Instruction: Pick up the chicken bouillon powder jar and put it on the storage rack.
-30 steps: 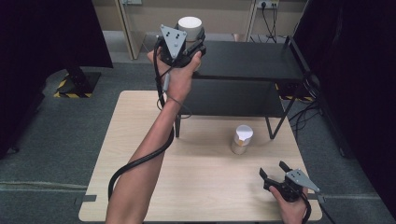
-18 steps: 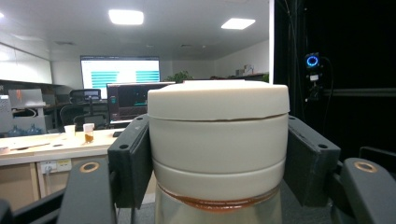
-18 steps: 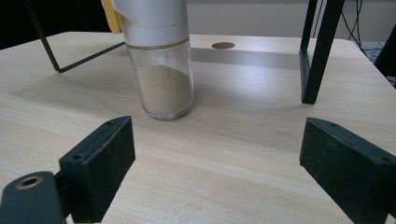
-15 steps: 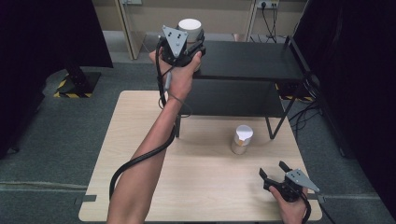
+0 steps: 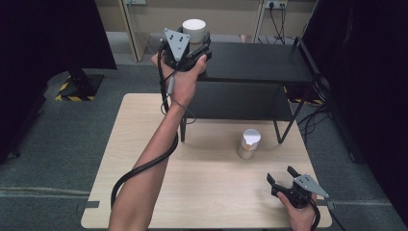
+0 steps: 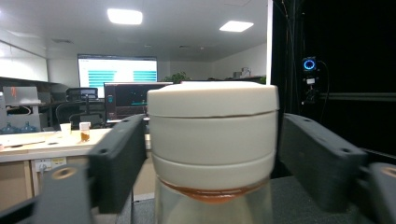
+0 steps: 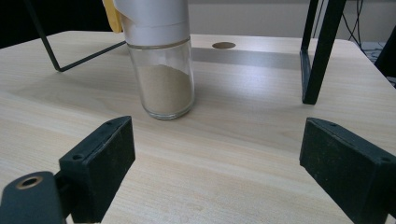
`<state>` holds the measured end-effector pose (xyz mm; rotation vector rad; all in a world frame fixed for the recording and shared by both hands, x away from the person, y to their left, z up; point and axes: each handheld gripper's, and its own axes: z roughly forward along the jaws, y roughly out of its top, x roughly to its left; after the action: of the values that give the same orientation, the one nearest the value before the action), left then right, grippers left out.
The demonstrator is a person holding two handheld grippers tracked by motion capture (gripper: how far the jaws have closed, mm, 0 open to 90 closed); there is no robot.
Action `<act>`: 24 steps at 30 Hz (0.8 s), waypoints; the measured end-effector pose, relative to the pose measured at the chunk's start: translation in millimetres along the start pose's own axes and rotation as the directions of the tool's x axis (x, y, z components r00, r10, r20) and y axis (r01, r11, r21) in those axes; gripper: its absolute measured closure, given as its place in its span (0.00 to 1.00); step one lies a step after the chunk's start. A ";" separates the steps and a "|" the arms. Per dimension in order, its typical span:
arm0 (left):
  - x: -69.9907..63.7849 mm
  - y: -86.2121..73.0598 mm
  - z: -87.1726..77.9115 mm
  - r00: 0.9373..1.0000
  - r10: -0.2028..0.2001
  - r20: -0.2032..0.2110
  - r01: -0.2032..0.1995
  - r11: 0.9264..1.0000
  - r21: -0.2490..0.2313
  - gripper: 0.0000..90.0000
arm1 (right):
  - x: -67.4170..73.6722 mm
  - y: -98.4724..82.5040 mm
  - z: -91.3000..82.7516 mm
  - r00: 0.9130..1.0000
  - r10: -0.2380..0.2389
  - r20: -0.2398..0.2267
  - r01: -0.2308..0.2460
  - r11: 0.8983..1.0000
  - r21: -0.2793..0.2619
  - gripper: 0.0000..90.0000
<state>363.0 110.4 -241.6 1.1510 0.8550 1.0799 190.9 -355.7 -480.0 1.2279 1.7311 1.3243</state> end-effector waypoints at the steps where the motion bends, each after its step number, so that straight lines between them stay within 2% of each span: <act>1: -0.1 -0.5 -0.8 1.000 0.001 0.000 -0.001 1.000 -0.003 0.20 | -0.1 0.0 0.0 1.000 0.001 0.000 -0.001 1.000 0.000 0.12; 4: 0.8 -1.0 -6.0 1.000 -0.007 0.000 0.007 1.000 -0.017 0.17 | 0.1 0.2 0.1 1.000 0.001 0.001 -0.001 1.000 0.001 0.12; 8: 0.9 0.1 -14.0 1.000 0.006 0.016 -0.006 1.000 -0.024 0.17 | 0.4 0.5 0.3 1.000 -0.002 0.002 0.002 1.000 0.003 0.12; 15: 1.2 2.0 -30.9 0.999 -0.014 0.039 0.015 0.999 -0.028 0.17 | 0.5 0.5 0.4 1.000 -0.006 0.001 0.006 1.000 0.003 0.12; 24: 1.4 -7.6 -55.4 0.998 -0.012 0.054 0.014 0.999 -0.034 0.17 | 0.9 0.3 0.2 1.000 -0.003 0.004 0.003 1.000 0.002 0.12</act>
<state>313.2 126.6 -261.2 1.1398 0.7973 1.0448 190.8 -354.7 -479.7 1.2271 1.7315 1.3181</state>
